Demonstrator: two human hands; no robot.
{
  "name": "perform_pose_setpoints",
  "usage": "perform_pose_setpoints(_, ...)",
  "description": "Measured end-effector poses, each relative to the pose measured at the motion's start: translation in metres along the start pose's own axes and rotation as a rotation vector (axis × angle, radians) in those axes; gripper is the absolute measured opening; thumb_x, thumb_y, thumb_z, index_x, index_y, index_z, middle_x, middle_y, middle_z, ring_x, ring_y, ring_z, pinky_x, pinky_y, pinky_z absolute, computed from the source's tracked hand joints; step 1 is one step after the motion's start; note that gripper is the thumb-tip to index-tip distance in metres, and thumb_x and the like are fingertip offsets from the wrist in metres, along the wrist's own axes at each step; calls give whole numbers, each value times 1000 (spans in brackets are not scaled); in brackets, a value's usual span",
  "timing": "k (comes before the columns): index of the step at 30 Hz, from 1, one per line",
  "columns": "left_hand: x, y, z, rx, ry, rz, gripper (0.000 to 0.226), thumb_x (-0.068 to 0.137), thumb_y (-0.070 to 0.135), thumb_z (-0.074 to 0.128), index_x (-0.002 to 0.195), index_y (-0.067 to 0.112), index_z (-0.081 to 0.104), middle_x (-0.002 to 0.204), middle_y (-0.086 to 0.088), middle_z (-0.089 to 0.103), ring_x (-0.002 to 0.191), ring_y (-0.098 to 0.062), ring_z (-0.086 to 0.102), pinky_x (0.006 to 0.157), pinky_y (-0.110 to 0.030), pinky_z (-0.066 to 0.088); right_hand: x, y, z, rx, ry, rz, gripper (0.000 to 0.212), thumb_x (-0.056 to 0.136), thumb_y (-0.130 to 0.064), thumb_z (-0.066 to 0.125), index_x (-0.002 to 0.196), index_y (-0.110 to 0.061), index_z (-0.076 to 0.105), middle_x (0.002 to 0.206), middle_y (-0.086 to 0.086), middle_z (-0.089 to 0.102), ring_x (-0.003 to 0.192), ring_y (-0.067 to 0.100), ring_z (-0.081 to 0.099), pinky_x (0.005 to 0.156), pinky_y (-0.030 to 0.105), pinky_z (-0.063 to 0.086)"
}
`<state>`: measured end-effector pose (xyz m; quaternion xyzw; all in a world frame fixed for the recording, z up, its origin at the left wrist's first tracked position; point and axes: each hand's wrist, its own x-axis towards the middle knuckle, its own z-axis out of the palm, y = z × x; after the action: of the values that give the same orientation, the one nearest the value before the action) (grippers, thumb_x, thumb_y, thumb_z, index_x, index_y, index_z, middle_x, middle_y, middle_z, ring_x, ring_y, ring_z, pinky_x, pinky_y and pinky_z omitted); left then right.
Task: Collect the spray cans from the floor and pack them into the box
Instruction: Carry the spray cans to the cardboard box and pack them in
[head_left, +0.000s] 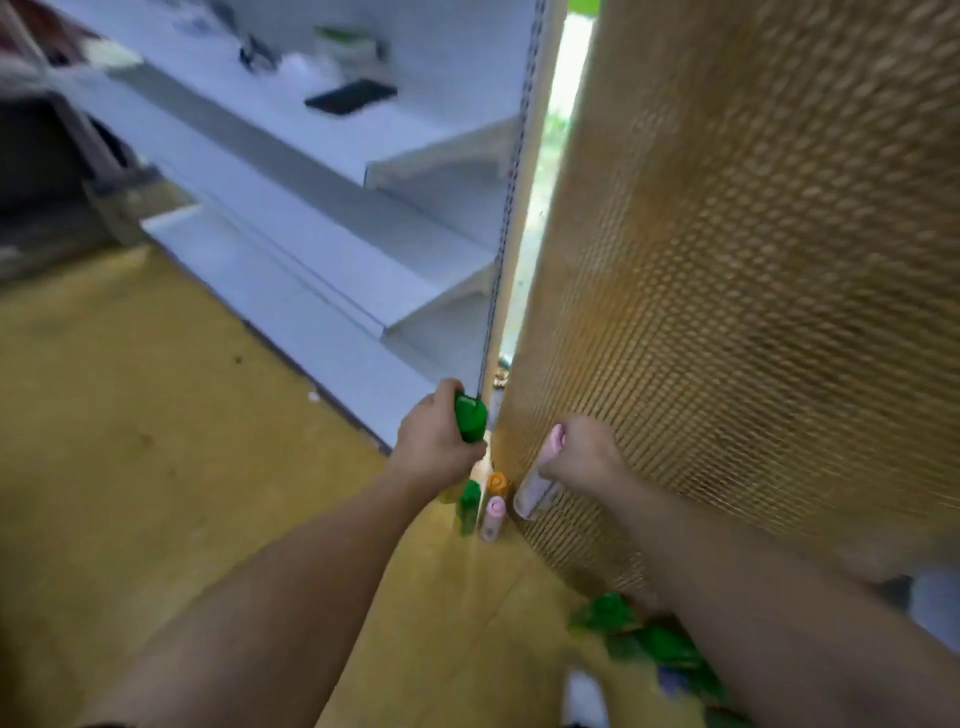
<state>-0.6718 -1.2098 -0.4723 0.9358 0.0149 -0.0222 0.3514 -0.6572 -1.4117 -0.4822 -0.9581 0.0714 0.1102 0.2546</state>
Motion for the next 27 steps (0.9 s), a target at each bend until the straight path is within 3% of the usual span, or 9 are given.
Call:
perform_pose_setpoints(4, -22, 85, -87, -12, -8, 141, 58, 71, 27, 82, 114, 29, 44, 98, 1, 56, 92, -25, 59, 75, -39, 55, -62, -40, -94, 62, 67, -23, 25, 66, -8, 69, 65, -15, 45, 73, 1, 51, 57, 16, 51, 39, 23, 31)
perform_pose_setpoints(8, -43, 170, -147, -25, 54, 236, 64, 63, 32, 88, 115, 26, 52, 96, -1, 58, 93, -25, 61, 80, -39, 58, -125, -61, -184, 44, 203, -53, 39, 59, -21, 84, 84, -13, 56, 86, 4, 59, 67, 15, 55, 47, 28, 43)
perform_pose_setpoints(12, -77, 251, -177, -33, 48, 396, 72, 56, 36, 93, 116, 22, 56, 104, -2, 63, 95, -22, 63, 79, -35, 57, -193, -62, -262, 49, 351, -43, 54, 59, -28, 88, 98, -11, 54, 92, 5, 60, 72, 16, 55, 46, 27, 38)
perform_pose_setpoints(15, -116, 308, -184, -93, 45, 477, 72, 50, 40, 94, 109, 27, 56, 106, 0, 67, 96, -21, 66, 82, -39, 60, -248, -42, -308, 89, 442, -45, 58, 64, -28, 89, 106, -11, 53, 97, 2, 60, 82, 19, 58, 52, 28, 44)
perform_pose_setpoints(18, -163, 358, -181, -179, 49, 548, 67, 58, 30, 95, 112, 24, 55, 105, 2, 63, 96, -19, 63, 72, -31, 57, -307, -11, -345, 168, 543, -53, 65, 66, -25, 91, 111, -14, 46, 94, -5, 54, 91, 18, 54, 57, 24, 45)
perform_pose_setpoints(21, -213, 406, -171, -256, 30, 598, 72, 62, 25, 95, 120, 22, 53, 107, 0, 58, 90, -15, 59, 62, -24, 53, -362, 26, -377, 237, 672, -8, 83, 62, -26, 94, 126, -12, 44, 112, 4, 56, 104, 26, 57, 77, 38, 54)
perform_pose_setpoints(24, -258, 455, -147, -289, -30, 654, 75, 61, 23, 96, 123, 22, 53, 113, -4, 61, 97, -20, 62, 66, -29, 58, -418, 71, -407, 267, 785, 77, 80, 62, -30, 94, 118, -14, 39, 110, 4, 54, 103, 27, 56, 75, 34, 47)
perform_pose_setpoints(27, -306, 506, -114, -307, -136, 703, 75, 63, 20, 95, 125, 20, 52, 115, -6, 62, 102, -24, 64, 72, -37, 63, -475, 118, -435, 249, 879, 169, 82, 55, -35, 92, 116, -12, 43, 109, 7, 59, 99, 28, 61, 71, 34, 50)
